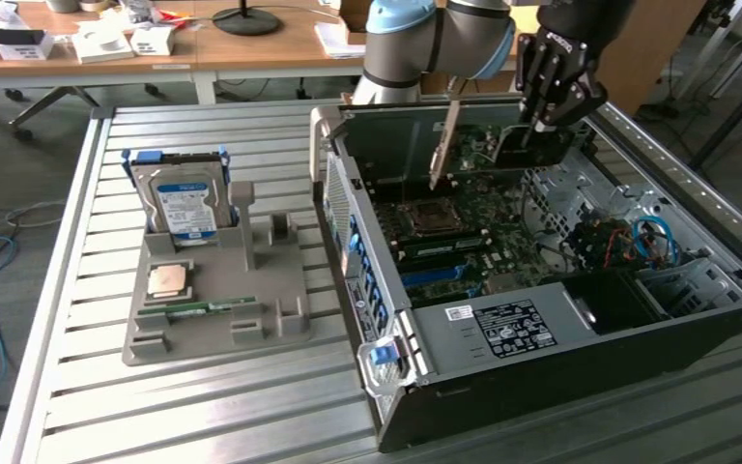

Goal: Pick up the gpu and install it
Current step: 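Insert the gpu into the slot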

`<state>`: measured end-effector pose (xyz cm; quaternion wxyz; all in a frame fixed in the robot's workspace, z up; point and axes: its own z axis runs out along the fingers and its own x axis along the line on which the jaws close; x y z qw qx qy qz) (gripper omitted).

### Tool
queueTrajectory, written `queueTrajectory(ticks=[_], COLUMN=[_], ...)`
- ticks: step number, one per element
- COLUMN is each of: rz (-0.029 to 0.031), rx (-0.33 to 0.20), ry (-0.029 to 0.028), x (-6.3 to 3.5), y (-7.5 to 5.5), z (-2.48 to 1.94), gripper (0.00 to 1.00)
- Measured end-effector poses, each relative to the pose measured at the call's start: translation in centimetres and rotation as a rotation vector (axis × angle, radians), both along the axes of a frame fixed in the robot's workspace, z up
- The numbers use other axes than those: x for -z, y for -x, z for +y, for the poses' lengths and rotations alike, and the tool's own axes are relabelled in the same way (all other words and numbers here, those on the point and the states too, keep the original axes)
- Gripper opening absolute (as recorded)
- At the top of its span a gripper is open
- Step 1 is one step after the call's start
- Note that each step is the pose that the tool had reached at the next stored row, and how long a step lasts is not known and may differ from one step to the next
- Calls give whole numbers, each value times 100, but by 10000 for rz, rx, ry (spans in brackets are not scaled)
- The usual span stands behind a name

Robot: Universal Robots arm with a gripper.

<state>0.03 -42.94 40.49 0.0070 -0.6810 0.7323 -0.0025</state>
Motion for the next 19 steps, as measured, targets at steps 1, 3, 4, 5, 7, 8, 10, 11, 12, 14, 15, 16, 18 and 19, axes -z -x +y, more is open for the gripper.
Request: queueTrajectory(ticks=[1, 3, 4, 5, 7, 8, 10, 11, 12, 14, 15, 16, 18, 19], rz=[1, 1, 1, 1, 2, 1, 1, 1, 1, 2, 2, 1, 0, 0], rx=[-1, -3, -2, -1, 0, -1, 0, -1, -1, -1, -1, -1, 0, 0], ry=[-38, -65, -66, -66, -65, -67, -83, -90, -96, -110, -137, -177, -207, -207], x=[0, 0, 0, 1, 4, 5, 9, 10, 12, 14, 14, 14, 15, 15], y=[3, 5, 5, 6, 6, 6, 6, 6, 6, 6, 6, 6, 6, 6], z=[-1, -2, -2, -5, -35, -56, -105, -130, -157, -202, -218, -229, -234, -234], gripper=[26, 26, 26, 26, 26, 26, 26, 26, 26, 26, 26, 26, 26, 26])
